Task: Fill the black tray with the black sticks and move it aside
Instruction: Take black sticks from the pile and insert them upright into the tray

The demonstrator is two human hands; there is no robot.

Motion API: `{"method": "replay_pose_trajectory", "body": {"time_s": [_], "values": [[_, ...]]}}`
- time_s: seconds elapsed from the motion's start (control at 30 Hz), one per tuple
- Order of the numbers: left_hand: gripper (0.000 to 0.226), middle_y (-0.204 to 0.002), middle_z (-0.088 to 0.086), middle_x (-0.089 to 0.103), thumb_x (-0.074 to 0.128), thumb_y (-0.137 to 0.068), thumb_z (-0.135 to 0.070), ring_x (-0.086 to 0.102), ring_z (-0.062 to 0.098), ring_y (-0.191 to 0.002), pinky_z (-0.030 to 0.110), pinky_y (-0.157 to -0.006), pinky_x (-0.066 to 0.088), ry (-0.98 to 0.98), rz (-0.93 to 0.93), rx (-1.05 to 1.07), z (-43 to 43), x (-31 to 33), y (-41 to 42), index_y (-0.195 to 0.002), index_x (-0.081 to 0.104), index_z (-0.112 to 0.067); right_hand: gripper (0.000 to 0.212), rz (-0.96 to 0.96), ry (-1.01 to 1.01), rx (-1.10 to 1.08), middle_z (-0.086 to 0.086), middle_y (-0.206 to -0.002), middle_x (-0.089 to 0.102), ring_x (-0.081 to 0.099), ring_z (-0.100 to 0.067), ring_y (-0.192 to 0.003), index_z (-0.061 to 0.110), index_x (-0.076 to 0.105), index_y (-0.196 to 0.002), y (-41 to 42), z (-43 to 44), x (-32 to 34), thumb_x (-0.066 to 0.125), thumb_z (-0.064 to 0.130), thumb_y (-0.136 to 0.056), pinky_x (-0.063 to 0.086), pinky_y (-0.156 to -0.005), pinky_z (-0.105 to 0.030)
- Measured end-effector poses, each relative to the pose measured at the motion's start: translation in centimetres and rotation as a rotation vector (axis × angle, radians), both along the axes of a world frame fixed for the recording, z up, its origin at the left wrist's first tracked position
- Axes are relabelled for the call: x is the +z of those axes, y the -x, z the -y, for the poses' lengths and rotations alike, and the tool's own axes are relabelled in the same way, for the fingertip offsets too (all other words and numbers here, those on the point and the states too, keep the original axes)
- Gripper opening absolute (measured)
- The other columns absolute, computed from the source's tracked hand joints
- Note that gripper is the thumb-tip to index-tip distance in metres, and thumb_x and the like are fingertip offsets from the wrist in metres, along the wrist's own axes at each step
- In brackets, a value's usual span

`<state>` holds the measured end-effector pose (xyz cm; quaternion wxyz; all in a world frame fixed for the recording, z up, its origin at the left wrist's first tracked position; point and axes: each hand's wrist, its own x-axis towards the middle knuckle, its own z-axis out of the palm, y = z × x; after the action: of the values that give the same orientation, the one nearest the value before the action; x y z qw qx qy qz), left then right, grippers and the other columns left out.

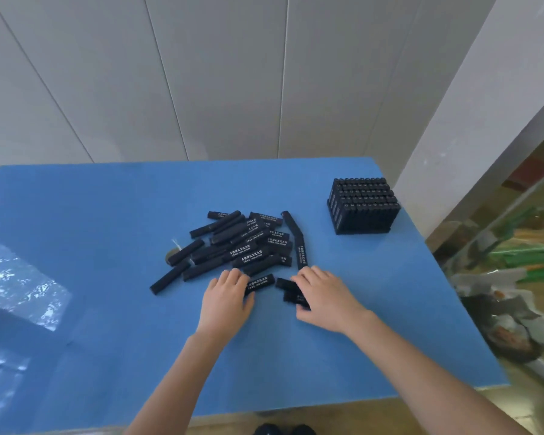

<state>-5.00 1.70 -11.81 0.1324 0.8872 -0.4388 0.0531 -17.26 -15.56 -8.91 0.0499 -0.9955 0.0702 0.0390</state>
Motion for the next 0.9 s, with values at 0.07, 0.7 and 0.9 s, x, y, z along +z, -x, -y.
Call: {"method": "replay_pose_trajectory", "body": {"time_s": [0.07, 0.7, 0.9], "values": [[0.02, -0.068, -0.004, 0.055, 0.074, -0.055, -0.022, 0.057, 0.018, -0.06, 0.023, -0.049, 0.046, -0.054, 0.053, -0.014, 0.8, 0.6, 0.3, -0.069, 0.062, -0.015, 0.038, -0.055, 0.022, -0.06, -0.006, -0.113, 0.048, 0.048, -0.024, -0.104, 0.008, 0.043, -0.118, -0.2, -0.4, 0.3, 0.047, 0.024, -0.084, 0.042, -0.081, -0.031], [0.04, -0.097, 0.009, 0.056, 0.062, -0.084, -0.029, 0.056, 0.027, -0.085, 0.029, -0.062, 0.036, -0.078, -0.03, 0.264, 4.6, 2.0, 0.0, -0.114, 0.051, -0.003, 0.014, 0.095, -0.569, -0.4, -0.001, -0.076, 0.052, 0.045, -0.021, -0.064, 0.01, 0.047, -0.098, 2.7, 0.0, 0.4, 0.043, 0.023, -0.095, 0.029, -0.05, -0.026], [0.028, -0.108, 0.002, 0.055, 0.053, -0.087, -0.027, 0.053, 0.021, -0.101, 0.025, -0.066, 0.03, -0.245, -0.044, 0.19, 6.1, 2.3, -0.2, -0.107, 0.046, -0.01, 0.011, 0.138, -0.754, -0.463, 0.003, -0.064, 0.045, 0.037, -0.015, -0.053, 0.009, 0.049, -0.092, 3.1, 0.5, 0.9, 0.045, 0.019, -0.093, 0.029, -0.05, -0.026]]}}
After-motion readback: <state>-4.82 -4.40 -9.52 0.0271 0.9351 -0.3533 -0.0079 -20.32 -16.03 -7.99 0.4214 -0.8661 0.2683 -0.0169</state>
